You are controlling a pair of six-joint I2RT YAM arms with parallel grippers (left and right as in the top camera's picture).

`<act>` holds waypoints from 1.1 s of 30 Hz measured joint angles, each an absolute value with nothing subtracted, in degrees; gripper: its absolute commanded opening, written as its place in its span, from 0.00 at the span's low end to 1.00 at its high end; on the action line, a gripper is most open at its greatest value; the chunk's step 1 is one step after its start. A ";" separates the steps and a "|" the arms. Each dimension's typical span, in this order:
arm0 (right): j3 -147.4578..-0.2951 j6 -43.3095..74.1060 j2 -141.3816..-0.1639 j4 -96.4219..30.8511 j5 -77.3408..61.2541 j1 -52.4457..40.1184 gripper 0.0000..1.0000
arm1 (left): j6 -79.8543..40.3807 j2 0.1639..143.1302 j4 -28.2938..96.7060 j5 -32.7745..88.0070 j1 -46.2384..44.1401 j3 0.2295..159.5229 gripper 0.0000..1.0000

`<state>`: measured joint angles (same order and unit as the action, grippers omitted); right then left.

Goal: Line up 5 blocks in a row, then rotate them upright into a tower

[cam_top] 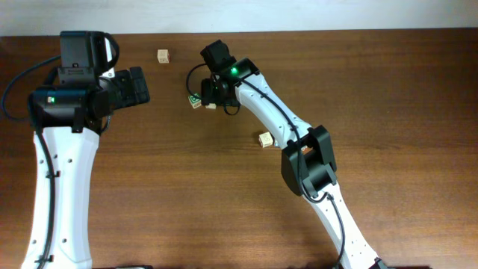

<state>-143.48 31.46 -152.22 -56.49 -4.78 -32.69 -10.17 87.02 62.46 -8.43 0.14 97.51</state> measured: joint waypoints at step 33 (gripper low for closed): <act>-143.13 31.77 -153.08 -53.93 -3.44 -33.54 0.32 | -10.17 87.02 62.46 -8.43 0.14 97.51 0.99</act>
<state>-143.13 31.77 -153.08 -53.93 -3.44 -33.54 -10.17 87.02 62.46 -8.43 0.14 97.51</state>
